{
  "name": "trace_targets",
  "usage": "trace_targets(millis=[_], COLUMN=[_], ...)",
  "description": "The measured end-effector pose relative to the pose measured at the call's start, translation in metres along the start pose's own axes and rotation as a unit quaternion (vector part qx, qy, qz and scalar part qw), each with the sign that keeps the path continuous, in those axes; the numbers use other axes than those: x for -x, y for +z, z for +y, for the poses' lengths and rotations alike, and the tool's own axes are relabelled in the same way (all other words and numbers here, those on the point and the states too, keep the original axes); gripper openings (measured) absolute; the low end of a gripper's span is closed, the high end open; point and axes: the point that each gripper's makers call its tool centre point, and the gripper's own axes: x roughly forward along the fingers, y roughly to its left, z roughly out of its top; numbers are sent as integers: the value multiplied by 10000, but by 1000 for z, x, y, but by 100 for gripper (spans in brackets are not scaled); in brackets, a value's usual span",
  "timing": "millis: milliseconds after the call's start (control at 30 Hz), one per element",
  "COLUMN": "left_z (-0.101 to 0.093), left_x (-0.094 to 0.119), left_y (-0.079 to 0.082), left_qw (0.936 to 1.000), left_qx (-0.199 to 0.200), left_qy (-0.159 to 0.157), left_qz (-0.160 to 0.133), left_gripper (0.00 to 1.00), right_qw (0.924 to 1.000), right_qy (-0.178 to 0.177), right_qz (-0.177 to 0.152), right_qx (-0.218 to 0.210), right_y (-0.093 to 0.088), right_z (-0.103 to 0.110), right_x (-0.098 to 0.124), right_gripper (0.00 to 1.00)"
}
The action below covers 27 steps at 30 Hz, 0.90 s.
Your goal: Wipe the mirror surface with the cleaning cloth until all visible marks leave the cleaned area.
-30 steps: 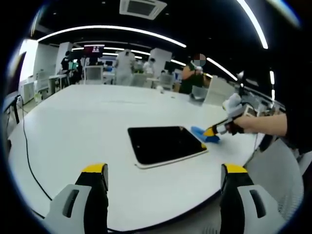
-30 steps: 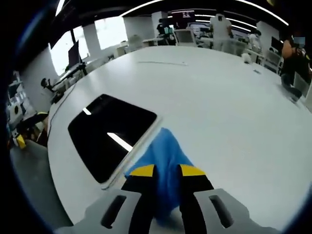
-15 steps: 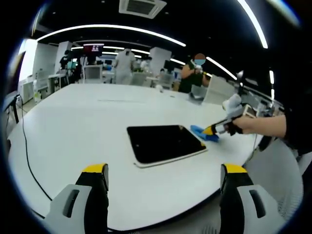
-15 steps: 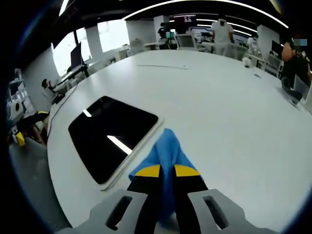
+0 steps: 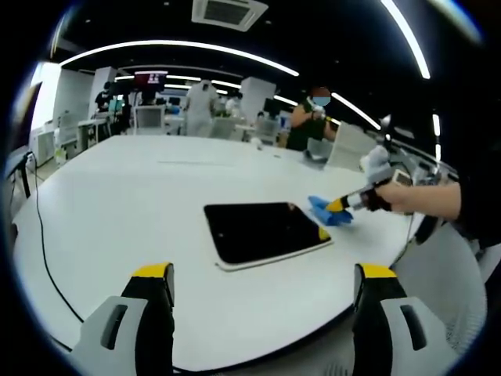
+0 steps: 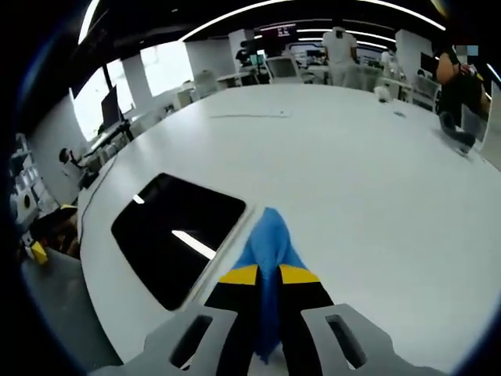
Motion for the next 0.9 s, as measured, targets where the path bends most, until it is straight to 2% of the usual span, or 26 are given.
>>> trace_targets(millis=[233, 400, 767, 900], left_z=[2, 2, 1, 1], left_x=[0, 1, 0, 0], left_y=[-1, -1, 0, -1], left_qw=[10000, 10000, 10000, 10000], left_qx=[-14, 7, -67, -61], left_qy=[71, 59, 22, 3], left_qz=[44, 10, 9, 31], left_gripper=[96, 96, 99, 99], right_qw=[9996, 9992, 9988, 9987], right_qy=[84, 189, 315, 211], right_qz=[-258, -323, -166, 166], right_qx=[35, 131, 341, 444], right_y=[30, 48, 54, 41], right_z=[11, 25, 64, 67], right_x=[6, -2, -33, -49], right_gripper=[3, 3, 3, 3])
